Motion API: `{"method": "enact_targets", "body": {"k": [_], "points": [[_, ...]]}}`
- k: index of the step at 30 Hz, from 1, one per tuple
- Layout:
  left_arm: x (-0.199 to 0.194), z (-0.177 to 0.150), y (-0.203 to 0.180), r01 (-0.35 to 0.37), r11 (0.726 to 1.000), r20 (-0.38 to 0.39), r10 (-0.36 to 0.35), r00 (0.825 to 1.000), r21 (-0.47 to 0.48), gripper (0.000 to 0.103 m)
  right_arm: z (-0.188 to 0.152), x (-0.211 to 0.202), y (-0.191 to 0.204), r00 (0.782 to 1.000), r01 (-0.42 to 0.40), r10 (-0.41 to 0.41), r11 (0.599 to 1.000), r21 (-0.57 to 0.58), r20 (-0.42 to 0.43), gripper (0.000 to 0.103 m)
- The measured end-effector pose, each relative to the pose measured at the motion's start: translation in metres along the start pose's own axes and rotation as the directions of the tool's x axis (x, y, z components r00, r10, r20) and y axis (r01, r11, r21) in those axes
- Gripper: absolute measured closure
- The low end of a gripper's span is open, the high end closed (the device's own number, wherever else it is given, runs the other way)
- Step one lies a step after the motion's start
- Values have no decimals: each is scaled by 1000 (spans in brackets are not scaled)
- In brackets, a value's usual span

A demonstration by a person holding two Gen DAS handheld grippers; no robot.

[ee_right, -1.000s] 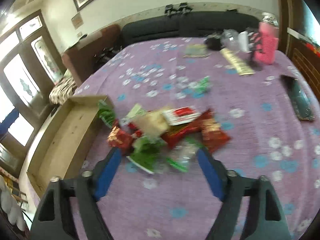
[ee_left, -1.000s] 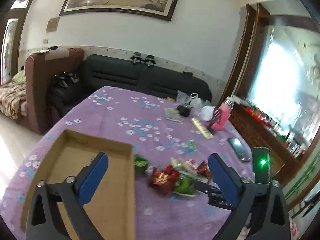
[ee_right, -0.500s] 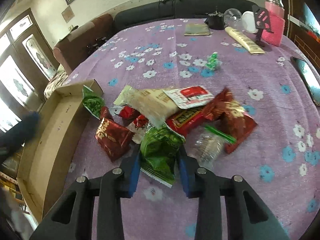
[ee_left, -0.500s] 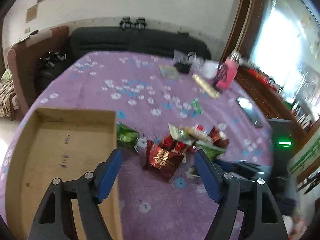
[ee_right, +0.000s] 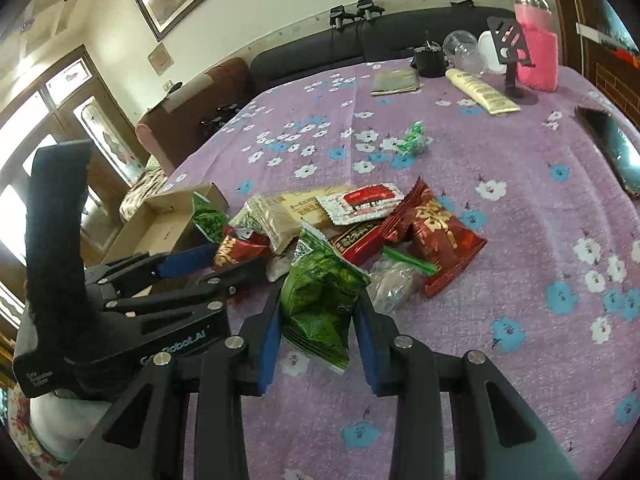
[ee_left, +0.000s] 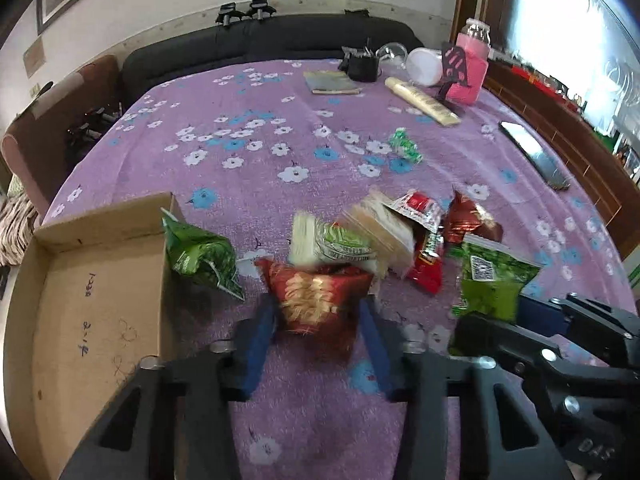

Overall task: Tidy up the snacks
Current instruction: 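Carry both bags over the cardboard box and open both tools to drop them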

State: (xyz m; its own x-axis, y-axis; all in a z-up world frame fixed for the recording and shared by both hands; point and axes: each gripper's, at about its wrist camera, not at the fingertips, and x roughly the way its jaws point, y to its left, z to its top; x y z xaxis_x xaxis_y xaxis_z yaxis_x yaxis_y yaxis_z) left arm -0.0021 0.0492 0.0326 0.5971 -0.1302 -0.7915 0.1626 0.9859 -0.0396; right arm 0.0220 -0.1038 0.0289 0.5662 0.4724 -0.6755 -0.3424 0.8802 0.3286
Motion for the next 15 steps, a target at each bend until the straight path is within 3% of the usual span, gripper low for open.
{"method": "enact_targets", "body": {"k": [2,9,12,13,15], "points": [[-9,-1,4,24,999,14,-24,1000,-29,92,0,-4,1,1000,0,0,1000,-4,17,70],[-32,-3,5,61,997,52,-58,997,-49,89,-1,-9,2,999,1,-1,1000,3,49,70],[-22,3,7,39,997,37,-37,999,-67,49,-1,-10,-2,998,0,-1,1000,21,56,70],[-16,7,6,21,998,33,-19,999,-63,30,-1,-11,-3,998,0,-2,1000,24,62,70],[-3,14,2,-22,999,32,23,999,-32,25,-1,-13,-6,997,1,-4,999,32,74,70]]}}
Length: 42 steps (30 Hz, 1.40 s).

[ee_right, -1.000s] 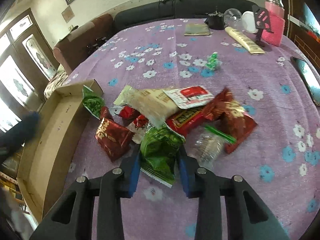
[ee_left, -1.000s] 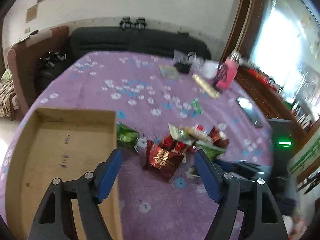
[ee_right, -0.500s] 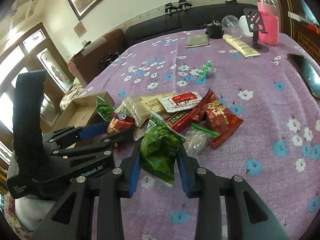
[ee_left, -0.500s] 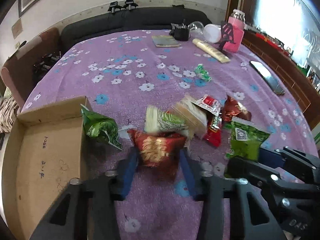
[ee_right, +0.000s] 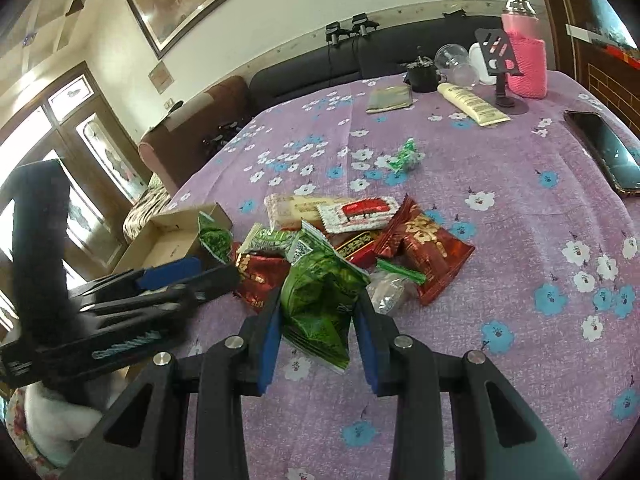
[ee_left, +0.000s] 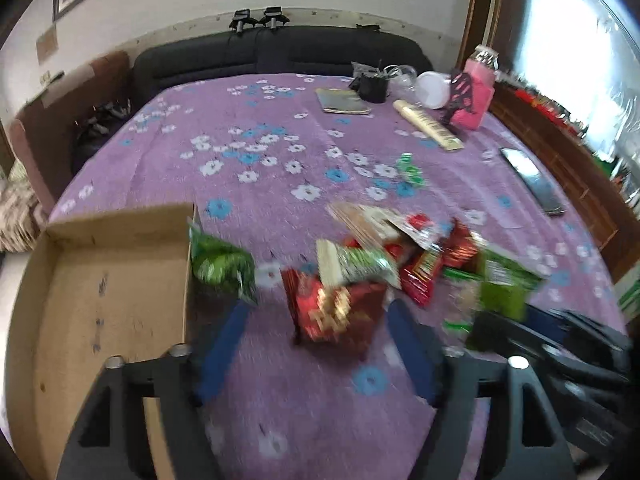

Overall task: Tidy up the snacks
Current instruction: 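Carry both bags over the cardboard box and open both tools to drop them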

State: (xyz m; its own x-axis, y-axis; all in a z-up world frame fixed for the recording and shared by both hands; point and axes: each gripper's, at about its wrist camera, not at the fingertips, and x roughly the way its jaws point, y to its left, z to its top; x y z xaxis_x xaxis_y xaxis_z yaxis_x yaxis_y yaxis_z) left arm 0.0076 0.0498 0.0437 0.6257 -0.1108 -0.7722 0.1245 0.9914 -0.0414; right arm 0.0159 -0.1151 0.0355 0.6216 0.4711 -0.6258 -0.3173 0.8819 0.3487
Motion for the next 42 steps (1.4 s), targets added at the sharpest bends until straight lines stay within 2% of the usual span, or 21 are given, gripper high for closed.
{"method": "enact_targets", "body": {"k": [4,7,8,12,16,20,26,32,37,42], "points": [[24,4,-13,-5,998,-31,7,999,61,25,0,-2,-2,1000,-2,2,1000,9,9,70],[25,-2,-21,18,996,-43,-14,999,92,47,0,-2,-3,1000,-5,5,1000,13,7,70],[21,-3,-23,15,995,-35,-11,999,97,50,0,-2,-3,1000,-9,9,1000,14,6,70],[-1,-8,-24,38,995,1,-38,999,89,54,0,-1,-2,1000,-12,12,1000,12,4,70],[-33,-17,-14,100,995,56,-101,993,31,54,0,-4,-1,1000,-14,14,1000,7,17,70],[-75,-30,4,112,993,126,-108,986,-23,54,-1,-2,0,1000,-12,12,1000,2,15,70],[-128,-59,58,96,983,197,-65,978,-154,54,-4,-1,8,1000,18,-18,999,-33,23,70],[-142,-95,106,38,964,200,16,980,-265,54,-6,-7,30,998,53,-50,994,-91,41,70],[-151,-118,138,-106,950,180,164,970,-294,54,-15,-17,89,998,-59,57,981,-184,-14,69],[-147,-133,168,-142,926,153,206,967,-349,53,-33,1,167,977,-198,162,934,-296,-142,69]]}}
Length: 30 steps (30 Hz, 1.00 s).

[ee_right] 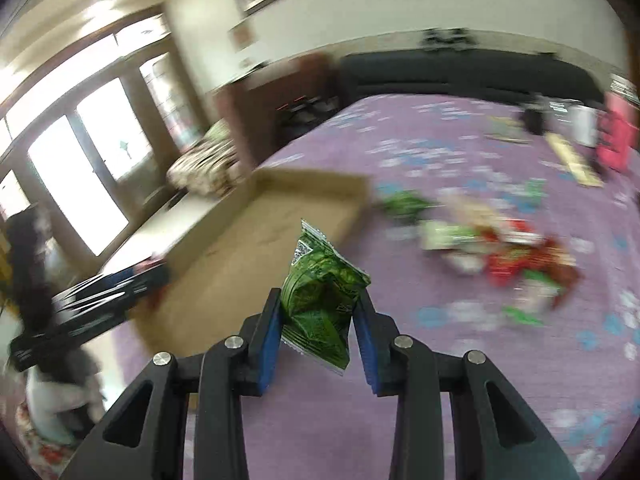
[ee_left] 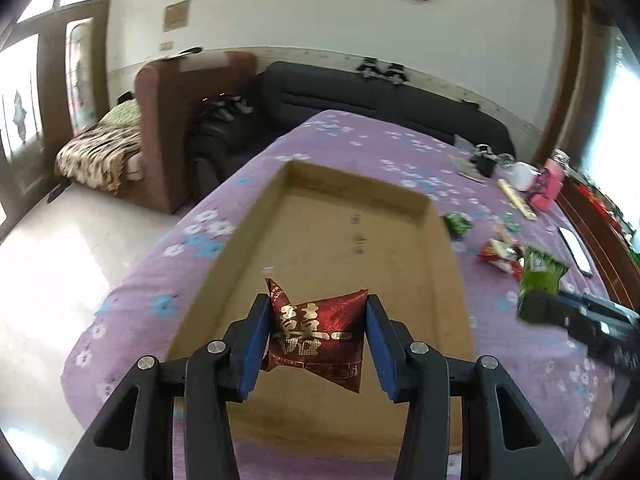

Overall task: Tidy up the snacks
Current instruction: 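Carry both bags over the cardboard box and open both tools to drop them, then grasp the clear green-twist candy with right tool while left tool returns to pile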

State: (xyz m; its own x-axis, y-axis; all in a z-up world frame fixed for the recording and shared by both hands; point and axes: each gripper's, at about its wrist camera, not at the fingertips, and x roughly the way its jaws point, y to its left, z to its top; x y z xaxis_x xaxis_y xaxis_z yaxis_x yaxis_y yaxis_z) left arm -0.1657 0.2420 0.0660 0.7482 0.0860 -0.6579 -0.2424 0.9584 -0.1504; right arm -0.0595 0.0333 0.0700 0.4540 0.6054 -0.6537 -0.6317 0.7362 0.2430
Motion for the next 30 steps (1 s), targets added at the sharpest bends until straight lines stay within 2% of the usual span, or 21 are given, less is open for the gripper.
{"method": "enact_targets", "body": {"k": [3,7,17,21,24,30], "points": [[3,0,14,-23,1000,-4,23,1000,-20,53,3,27,36,996,-61,58,997,-45,-66,69],[12,2,35,-50,997,-23,49,999,-65,51,4,62,73,991,-70,55,991,-114,-123,69],[10,2,58,-12,989,-9,11,1000,-144,43,-2,106,89,974,-85,59,990,-112,-218,68],[-1,4,58,-28,988,20,32,999,-151,37,-4,100,97,976,-89,61,988,-127,-207,67],[-10,6,52,-51,989,42,58,997,-139,36,-2,91,98,981,-91,67,988,-126,-183,60],[-29,11,23,-121,991,97,126,987,-48,32,6,48,74,997,-45,39,994,-98,-69,58]]}}
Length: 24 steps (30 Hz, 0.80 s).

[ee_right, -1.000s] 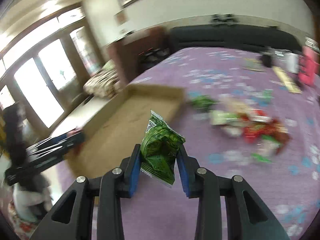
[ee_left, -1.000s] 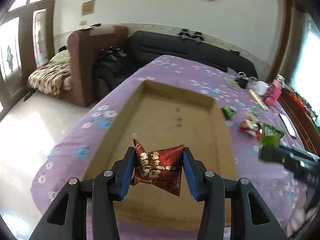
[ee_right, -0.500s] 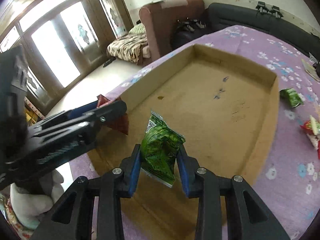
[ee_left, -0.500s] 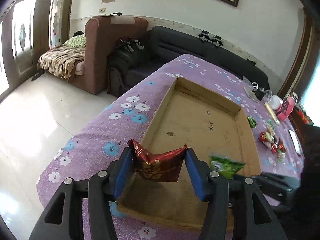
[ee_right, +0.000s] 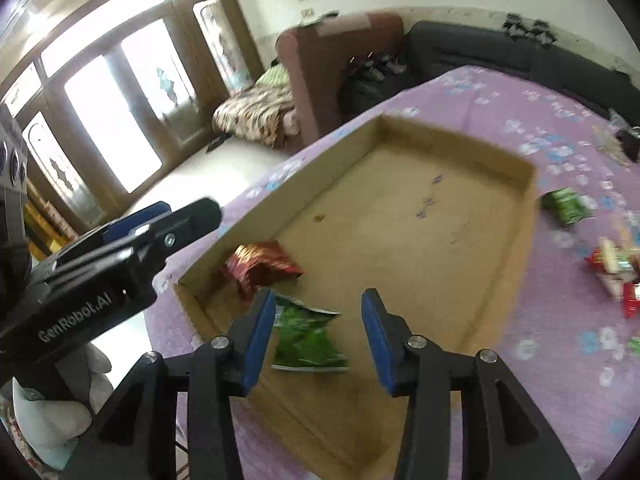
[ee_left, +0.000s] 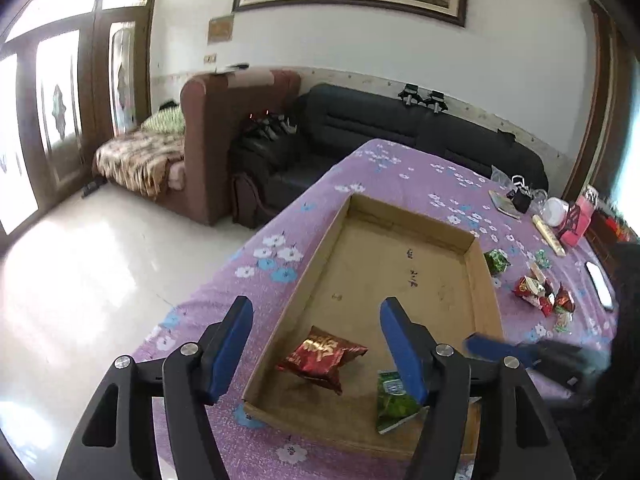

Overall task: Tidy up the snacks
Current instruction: 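Grasp the clear green-twist candy with right tool while left tool returns to pile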

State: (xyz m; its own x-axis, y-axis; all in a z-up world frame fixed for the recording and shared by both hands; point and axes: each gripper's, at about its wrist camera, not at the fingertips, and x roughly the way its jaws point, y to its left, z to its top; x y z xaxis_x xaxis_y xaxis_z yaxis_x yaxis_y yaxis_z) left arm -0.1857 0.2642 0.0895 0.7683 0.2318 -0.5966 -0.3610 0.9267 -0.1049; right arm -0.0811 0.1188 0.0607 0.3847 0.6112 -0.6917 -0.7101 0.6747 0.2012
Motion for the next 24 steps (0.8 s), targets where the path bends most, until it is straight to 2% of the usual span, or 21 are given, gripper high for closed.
{"method": "enact_targets", "body": {"k": [3,4,6,8,10,11,16,18,20,21,24], "points": [[-9,2,-16,-15,999,22,14,1000,47,31,0,-35,-20,993,64,-66,998,24,96,48],[-12,2,-23,-17,998,29,15,999,67,31,-1,-47,-25,987,95,-98,995,29,129,41],[-16,2,-35,-18,995,37,14,999,98,31,-5,-75,-41,959,184,-190,982,47,211,28],[-19,3,-48,7,993,38,-11,999,122,29,-9,-98,-60,923,257,-270,963,84,274,8],[-23,3,-58,51,990,33,-56,998,132,28,-10,-119,-91,884,323,-352,936,142,309,6],[-25,3,-61,74,989,31,-79,996,132,28,-12,-126,-107,874,345,-383,922,173,298,6],[-29,0,-82,190,972,18,-194,981,141,27,-30,-156,-208,878,353,-443,855,381,180,7],[-27,-2,-94,224,963,7,-228,974,153,27,-42,-160,-236,880,359,-453,831,425,141,15],[-23,-3,-106,264,952,-19,-264,964,157,27,-48,-154,-254,902,330,-419,825,459,106,28],[-19,-4,-113,295,943,-41,-292,956,155,27,-49,-149,-262,916,306,-391,826,473,90,30],[-11,-5,-132,358,920,-93,-347,933,157,28,-54,-132,-266,941,263,-332,833,486,61,33]]}}
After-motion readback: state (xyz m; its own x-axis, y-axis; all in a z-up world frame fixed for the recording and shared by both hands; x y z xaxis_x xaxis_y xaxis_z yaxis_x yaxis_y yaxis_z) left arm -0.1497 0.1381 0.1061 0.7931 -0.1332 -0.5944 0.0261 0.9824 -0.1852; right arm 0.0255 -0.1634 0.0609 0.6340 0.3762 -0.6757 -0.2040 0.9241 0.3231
